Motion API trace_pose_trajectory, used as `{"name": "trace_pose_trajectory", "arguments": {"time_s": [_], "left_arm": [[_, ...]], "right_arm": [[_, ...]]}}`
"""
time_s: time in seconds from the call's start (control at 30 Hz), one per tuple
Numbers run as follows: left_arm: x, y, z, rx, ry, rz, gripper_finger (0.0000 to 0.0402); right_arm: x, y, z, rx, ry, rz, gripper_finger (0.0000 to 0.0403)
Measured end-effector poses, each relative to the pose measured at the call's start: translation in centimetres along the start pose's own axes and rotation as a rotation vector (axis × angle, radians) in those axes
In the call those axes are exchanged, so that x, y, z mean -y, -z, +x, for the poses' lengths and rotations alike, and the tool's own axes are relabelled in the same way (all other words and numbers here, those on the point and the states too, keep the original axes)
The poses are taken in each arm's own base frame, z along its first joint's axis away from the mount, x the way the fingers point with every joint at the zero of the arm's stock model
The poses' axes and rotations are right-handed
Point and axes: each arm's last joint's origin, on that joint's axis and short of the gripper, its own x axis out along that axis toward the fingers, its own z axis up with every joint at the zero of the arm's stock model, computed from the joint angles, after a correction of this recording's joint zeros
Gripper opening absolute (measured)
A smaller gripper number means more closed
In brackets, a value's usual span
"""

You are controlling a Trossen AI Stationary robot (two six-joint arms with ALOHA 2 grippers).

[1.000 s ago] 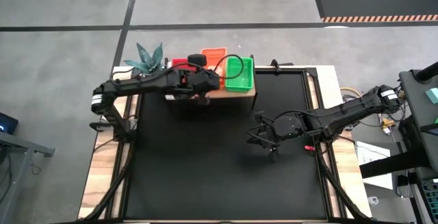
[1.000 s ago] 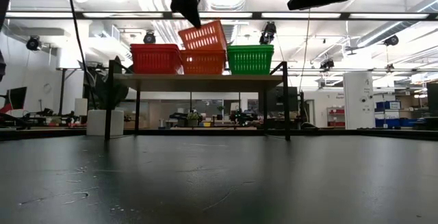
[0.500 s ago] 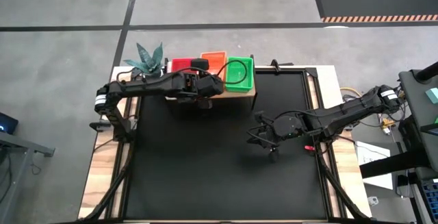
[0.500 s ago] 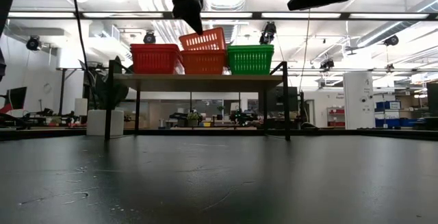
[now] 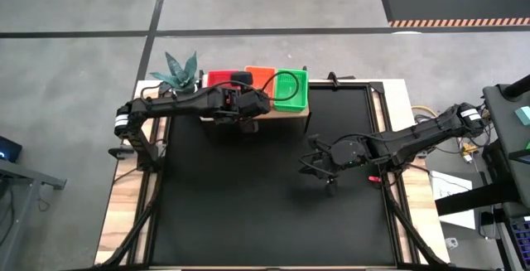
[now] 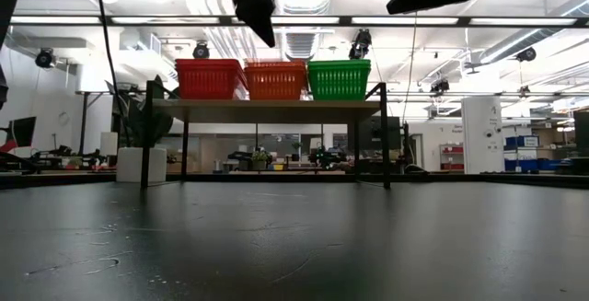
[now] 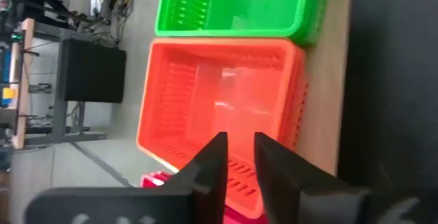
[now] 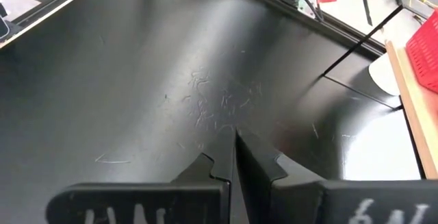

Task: Stack baskets on shelf by color
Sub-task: Stack the orange basket on top of the other orange basket on the shelf, then return to Home Position

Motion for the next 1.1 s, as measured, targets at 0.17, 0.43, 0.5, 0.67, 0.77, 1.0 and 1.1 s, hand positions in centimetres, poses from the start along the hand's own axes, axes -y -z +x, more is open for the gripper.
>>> {"name": "trace_pose_trajectory", "arguments": {"time_s": [0.17, 0.43, 0.5, 0.67, 0.77, 1.0, 1.1], "left_arm": [[0.0, -0.1, -0.3, 0.018, 0.022, -0.004, 0.0095], [0.2, 1.2, -4.3, 0.190, 0.216, -0.042, 0.0113], [1.4, 2.2, -4.7, 0.271, 0.291, -0.043, 0.0113], [4.5, 5.6, -5.0, 0.525, 0.271, -0.020, 0.0114], [5.2, 7.6, -4.8, 0.682, 0.192, 0.006, 0.0114], [5.0, 11.5, -4.4, 0.831, 0.026, 0.054, 0.0114], [4.2, 12.3, -4.7, 0.866, -0.037, 0.057, 0.0114]], "right_arm": [[0.0, 0.1, 0.0, -0.012, -0.004, 0.003, 0.0009], [-0.2, 0.5, 0.0, -0.053, -0.005, 0.065, 0.0009], [-0.1, 0.7, 0.1, -0.067, 0.022, 0.066, 0.0009], [0.7, 0.9, 0.1, -0.087, 0.186, 0.115, 0.0009], [2.3, 0.6, 0.1, -0.040, 0.298, 0.127, 0.0009], [8.0, 1.1, -0.8, 0.013, 0.509, 0.162, 0.0009], [10.5, 1.8, -1.3, -0.003, 0.570, 0.206, 0.0009]]}}
